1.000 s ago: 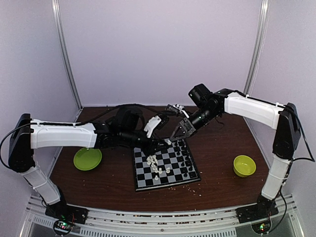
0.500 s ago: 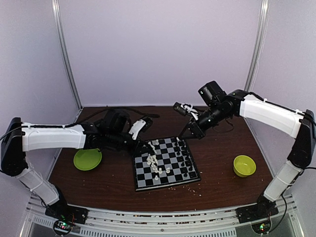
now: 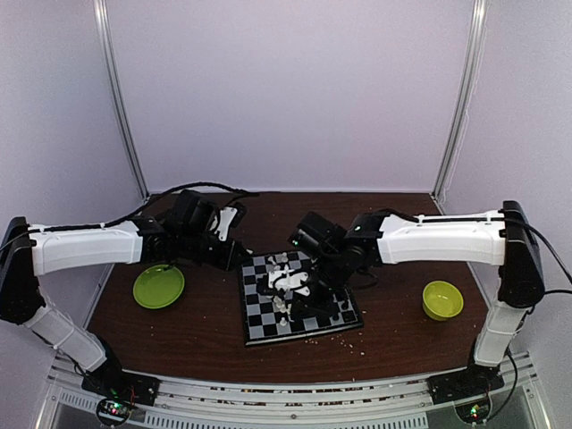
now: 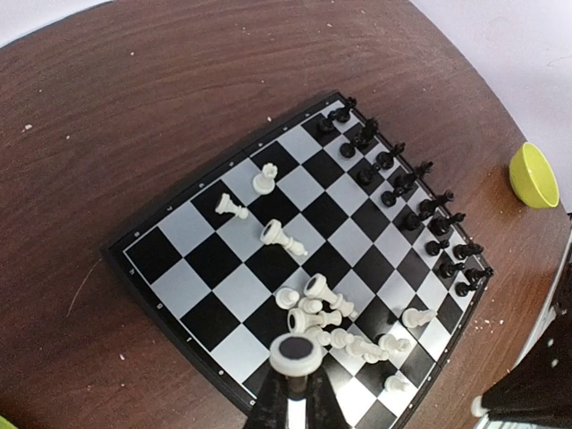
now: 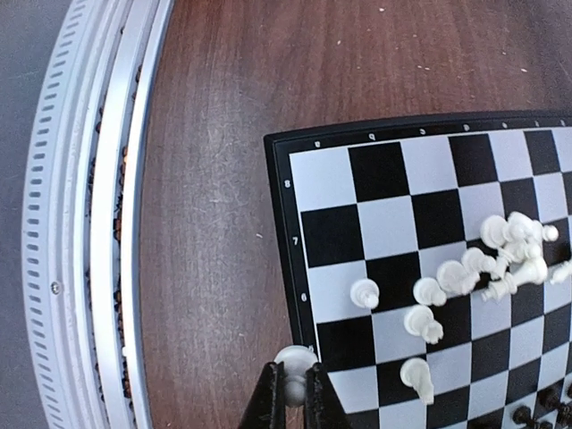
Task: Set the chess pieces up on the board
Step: Place the pawn on the chessboard, then pass from the left arm to the right, then pass from the right arm to the left
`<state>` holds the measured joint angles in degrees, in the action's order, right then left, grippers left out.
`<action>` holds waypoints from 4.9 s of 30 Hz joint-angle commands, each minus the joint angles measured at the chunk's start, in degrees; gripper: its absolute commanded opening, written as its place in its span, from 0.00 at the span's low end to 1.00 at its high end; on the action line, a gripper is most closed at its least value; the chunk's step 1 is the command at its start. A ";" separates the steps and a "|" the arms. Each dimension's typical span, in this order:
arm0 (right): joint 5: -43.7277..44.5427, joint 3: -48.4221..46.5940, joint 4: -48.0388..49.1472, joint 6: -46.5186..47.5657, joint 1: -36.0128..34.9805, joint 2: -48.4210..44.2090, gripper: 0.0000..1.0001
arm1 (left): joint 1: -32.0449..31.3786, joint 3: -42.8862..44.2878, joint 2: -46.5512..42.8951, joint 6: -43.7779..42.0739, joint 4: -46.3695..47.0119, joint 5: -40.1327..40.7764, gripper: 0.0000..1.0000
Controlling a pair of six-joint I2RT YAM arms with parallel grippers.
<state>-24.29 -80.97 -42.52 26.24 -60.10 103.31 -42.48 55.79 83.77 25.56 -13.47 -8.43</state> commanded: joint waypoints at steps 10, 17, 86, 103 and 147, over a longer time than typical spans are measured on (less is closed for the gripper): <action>8.37 -5.89 -0.72 4.11 -3.04 9.00 0.00 | 0.47 -2.97 -4.95 3.23 -0.15 2.35 0.00; 8.30 -5.87 -0.72 4.06 -2.96 11.04 0.00 | 0.42 -2.57 -4.17 2.68 -0.31 2.41 0.00; 16.44 -10.36 0.07 24.95 -7.27 -2.85 0.37 | 0.48 20.85 16.90 -15.88 -34.07 -64.00 0.00; 24.60 -8.11 1.81 27.22 -10.39 -3.40 0.06 | 0.59 22.41 19.84 -14.38 -34.19 -65.30 0.00; -28.40 -9.91 4.73 -14.26 11.84 2.38 0.05 | -13.02 -1.18 -9.23 -37.30 10.66 -3.93 0.28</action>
<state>-50.94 -89.89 -38.83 12.99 -48.47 106.04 -55.24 52.56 73.60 -10.26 -4.40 -10.57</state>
